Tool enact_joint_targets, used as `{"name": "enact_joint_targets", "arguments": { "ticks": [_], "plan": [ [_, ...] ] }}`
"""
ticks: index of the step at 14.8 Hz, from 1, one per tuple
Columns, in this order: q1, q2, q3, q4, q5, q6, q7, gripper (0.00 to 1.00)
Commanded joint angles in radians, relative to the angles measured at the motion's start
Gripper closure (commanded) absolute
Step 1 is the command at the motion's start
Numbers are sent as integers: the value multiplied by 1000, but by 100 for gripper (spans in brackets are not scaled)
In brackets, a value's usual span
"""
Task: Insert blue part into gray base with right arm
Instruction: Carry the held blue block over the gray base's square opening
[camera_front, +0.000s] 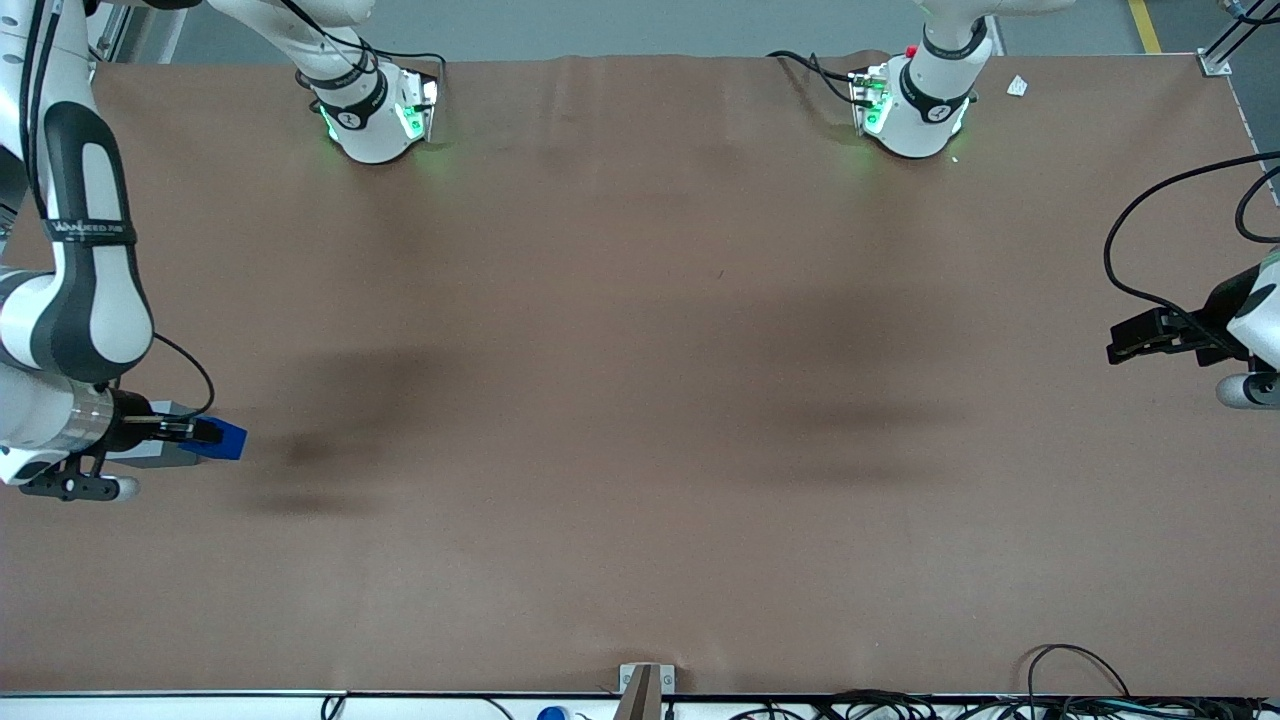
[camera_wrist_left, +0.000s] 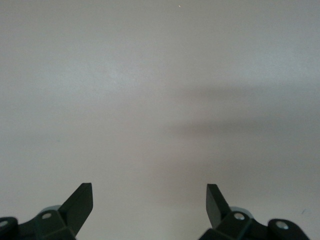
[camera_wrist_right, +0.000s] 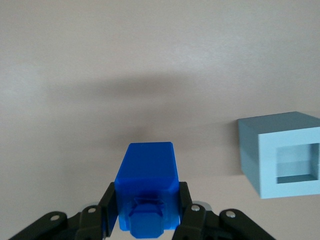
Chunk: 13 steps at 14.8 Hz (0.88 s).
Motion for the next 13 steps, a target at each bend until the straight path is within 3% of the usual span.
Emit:
{"name": "enact_joint_targets", "arguments": {
  "ticks": [1, 3, 13],
  "plan": [
    [-27, -3, 16, 5, -83, -13, -18, 68],
    [-50, -3, 17, 5, -126, -13, -33, 68],
    [-134, 3, 16, 25, -134, -11, -213, 69]
  ]
}}
